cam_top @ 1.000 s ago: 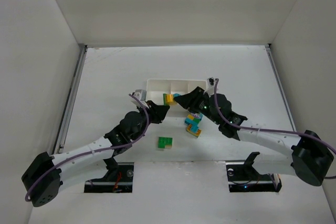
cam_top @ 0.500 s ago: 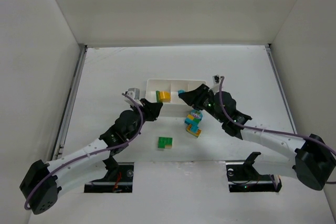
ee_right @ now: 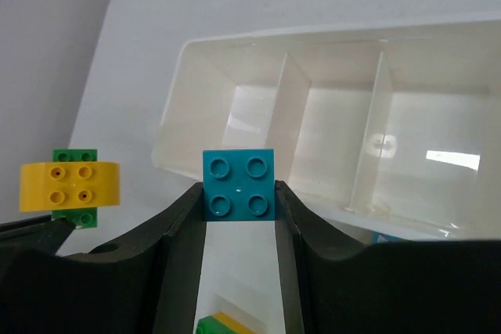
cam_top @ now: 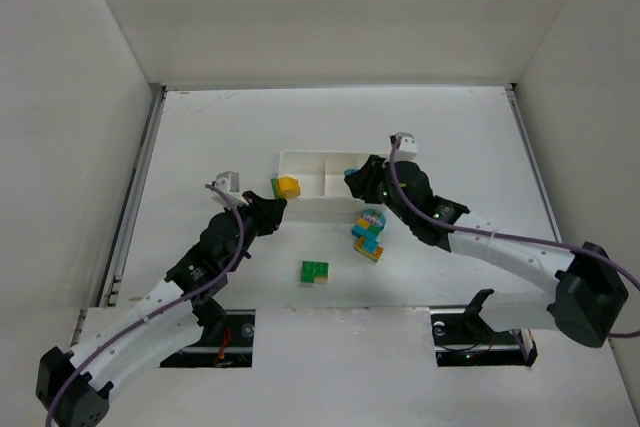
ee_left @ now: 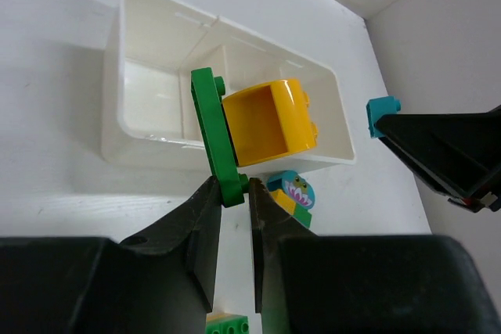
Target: Sort the legos into containers by color
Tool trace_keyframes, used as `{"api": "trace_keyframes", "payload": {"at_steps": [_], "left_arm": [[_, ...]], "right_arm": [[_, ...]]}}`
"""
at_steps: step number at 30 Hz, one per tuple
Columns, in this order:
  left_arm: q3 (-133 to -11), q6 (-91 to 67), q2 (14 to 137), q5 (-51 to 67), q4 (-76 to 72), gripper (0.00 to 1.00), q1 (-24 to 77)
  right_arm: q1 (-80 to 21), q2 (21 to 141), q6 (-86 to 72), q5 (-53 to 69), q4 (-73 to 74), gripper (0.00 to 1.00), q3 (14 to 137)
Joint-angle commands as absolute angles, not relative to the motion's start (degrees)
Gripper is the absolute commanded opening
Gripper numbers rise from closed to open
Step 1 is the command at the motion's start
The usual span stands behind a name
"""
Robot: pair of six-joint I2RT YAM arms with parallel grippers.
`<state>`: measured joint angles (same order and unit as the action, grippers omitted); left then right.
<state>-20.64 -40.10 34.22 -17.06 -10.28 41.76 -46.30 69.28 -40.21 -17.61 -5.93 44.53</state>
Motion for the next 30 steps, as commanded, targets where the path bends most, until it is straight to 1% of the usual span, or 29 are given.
{"api": "trace_keyframes", "payload": {"at_steps": [1, 8, 12, 15, 17, 18, 20, 24, 26, 30], "left_arm": [[-22.5, -43.4, 31.5, -17.7, -5.3, 0.08, 39.7], [-20.7, -44.6, 30.0, -12.8, -6.6, 0.09, 38.0], [-20.2, -44.8, 30.5, -10.6, -8.5, 0.09, 38.4], [-20.2, -44.9, 30.9, -9.0, -9.2, 0.09, 38.4], [-20.0, -45.2, 31.0, -8.1, -9.3, 0.09, 38.3], [-20.0, -45.3, 31.0, -7.7, -9.4, 0.09, 38.1], [-20.0, -46.1, 31.1, -6.8, -9.4, 0.09, 37.9], [-21.4, -48.9, 33.1, -2.2, -8.9, 0.09, 37.0], [-22.4, -50.7, 34.5, 0.6, -8.2, 0.09, 36.1], [-25.3, -53.3, 37.9, 6.9, -5.1, 0.09, 34.0]], "right_arm": [[-47.9, 75.4, -35.4, -18.5, -4.7, 0.26, 50.7], [-47.6, 86.3, -32.9, -21.0, -4.0, 0.27, 57.9], [-46.5, 90.0, -31.9, -22.3, -3.4, 0.31, 60.2], [-46.2, 91.5, -31.9, -23.7, -3.4, 0.36, 60.9], [-45.9, 91.6, -32.3, -24.2, -3.4, 0.44, 60.8], [-45.8, 91.3, -32.3, -24.3, -3.7, 0.5, 60.6], [-45.7, 90.7, -32.3, -24.3, -3.8, 0.55, 60.4], [-45.7, 86.5, -31.3, -23.8, -4.2, 0.62, 58.3], [-45.7, 82.8, -29.6, -23.0, -5.0, 0.62, 56.0], [-48.3, 71.0, -22.6, -16.6, -8.9, 0.53, 48.3]]}}
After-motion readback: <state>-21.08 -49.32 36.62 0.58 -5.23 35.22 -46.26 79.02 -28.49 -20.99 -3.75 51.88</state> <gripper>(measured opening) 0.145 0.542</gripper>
